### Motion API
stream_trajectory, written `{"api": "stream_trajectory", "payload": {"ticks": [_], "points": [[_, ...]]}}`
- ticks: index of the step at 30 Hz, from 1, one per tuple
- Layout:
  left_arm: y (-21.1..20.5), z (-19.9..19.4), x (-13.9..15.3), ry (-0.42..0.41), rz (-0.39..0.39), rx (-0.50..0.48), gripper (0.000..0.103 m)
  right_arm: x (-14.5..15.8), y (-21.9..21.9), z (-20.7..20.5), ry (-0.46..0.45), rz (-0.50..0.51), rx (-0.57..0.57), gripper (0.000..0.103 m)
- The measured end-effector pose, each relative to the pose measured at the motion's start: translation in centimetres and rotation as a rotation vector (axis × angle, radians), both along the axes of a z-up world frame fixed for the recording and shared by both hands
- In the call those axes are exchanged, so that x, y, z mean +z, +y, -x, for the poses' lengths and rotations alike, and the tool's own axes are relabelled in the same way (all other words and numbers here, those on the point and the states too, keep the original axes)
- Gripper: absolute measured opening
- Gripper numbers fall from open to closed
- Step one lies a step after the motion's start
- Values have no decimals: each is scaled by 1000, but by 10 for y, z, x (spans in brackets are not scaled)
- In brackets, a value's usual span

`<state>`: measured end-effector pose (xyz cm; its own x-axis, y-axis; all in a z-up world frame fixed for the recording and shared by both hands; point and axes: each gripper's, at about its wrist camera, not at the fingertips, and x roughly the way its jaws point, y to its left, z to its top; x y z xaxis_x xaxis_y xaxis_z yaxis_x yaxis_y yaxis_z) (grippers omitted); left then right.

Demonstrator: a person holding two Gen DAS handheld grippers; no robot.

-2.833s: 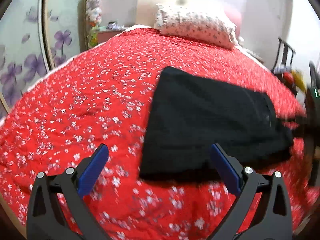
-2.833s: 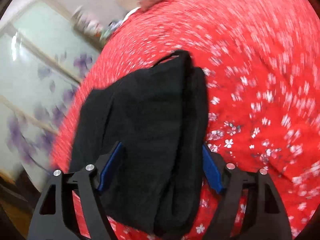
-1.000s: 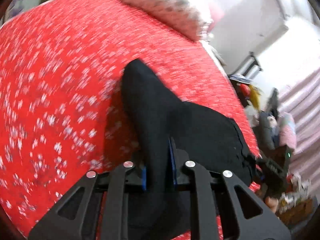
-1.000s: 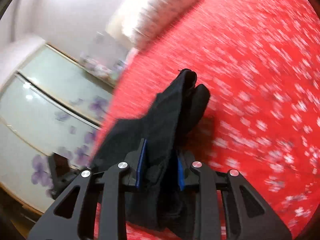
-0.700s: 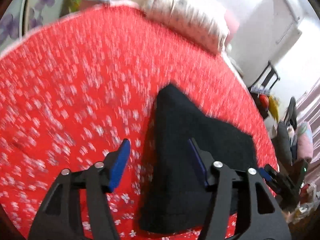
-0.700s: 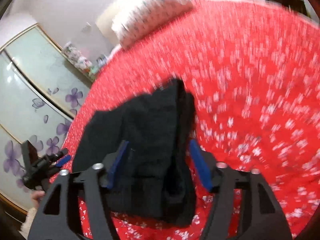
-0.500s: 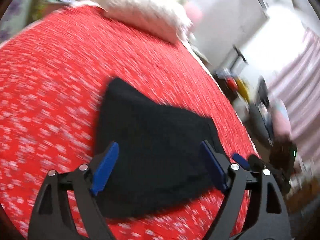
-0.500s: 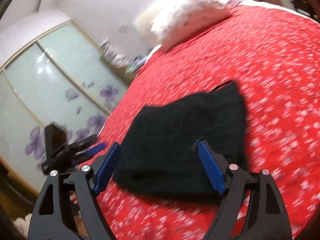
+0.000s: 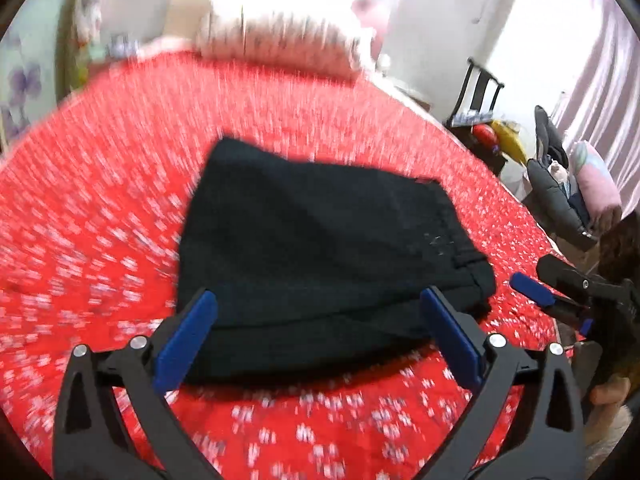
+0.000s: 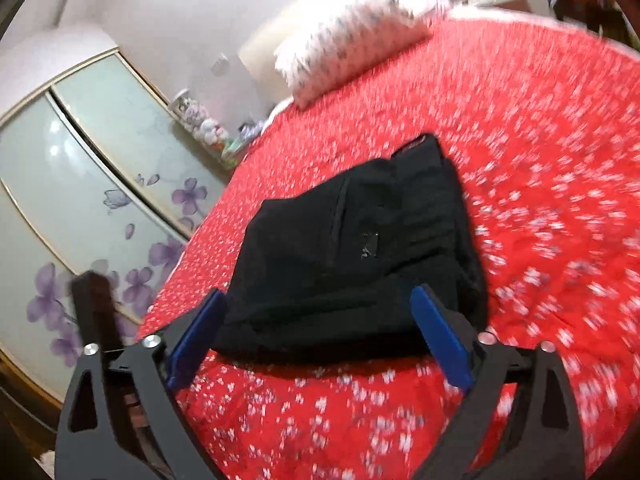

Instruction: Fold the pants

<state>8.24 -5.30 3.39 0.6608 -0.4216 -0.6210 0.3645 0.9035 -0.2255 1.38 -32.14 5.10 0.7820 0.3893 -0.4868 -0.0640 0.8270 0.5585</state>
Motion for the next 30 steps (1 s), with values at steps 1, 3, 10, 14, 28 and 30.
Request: {"api": "stream_trajectory", "payload": {"ticks": [1, 3, 10, 14, 28, 30], "points": [[1, 11, 3, -31, -7, 6, 101, -1, 6, 9, -15, 33, -15, 102], [3, 33, 7, -67, -30, 31, 101, -2, 19, 27, -20, 115, -56, 102], [16, 82, -5, -88, -78, 109, 101, -14, 58, 76, -35, 378, -169, 102], [24, 95, -5, -97, -103, 152, 101, -18, 75, 89, -50, 438, -172, 102], [27, 103, -25, -48, -188, 219, 101, -21, 95, 95, -41, 507, -226, 102], [27, 103, -27, -45, -192, 223, 101, -21, 97, 97, -45, 525, -245, 102]]}}
